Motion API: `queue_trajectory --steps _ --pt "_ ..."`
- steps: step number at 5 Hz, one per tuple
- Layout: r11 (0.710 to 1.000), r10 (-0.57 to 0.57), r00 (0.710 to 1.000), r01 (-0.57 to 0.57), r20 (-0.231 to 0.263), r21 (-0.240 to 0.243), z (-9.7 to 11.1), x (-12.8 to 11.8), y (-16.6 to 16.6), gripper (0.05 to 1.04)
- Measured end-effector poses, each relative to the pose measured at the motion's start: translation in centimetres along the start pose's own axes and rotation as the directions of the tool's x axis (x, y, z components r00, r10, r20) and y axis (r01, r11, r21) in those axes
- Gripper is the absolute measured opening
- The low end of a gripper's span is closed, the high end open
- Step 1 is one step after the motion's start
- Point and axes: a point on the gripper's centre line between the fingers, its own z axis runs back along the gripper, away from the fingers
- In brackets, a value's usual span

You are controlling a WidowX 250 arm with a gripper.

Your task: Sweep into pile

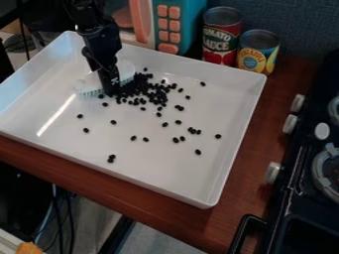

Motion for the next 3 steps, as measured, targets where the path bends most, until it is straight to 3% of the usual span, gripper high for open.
queue_trajectory --steps 1,3 --pt "1.0 0.014 1.0 -0.015 0.018 0.026 -0.2 0.5 -1.1 0.751" --pt "0.999 0.031 0.998 -0.031 0.051 0.007 -0.1 1.3 -4.7 0.751"
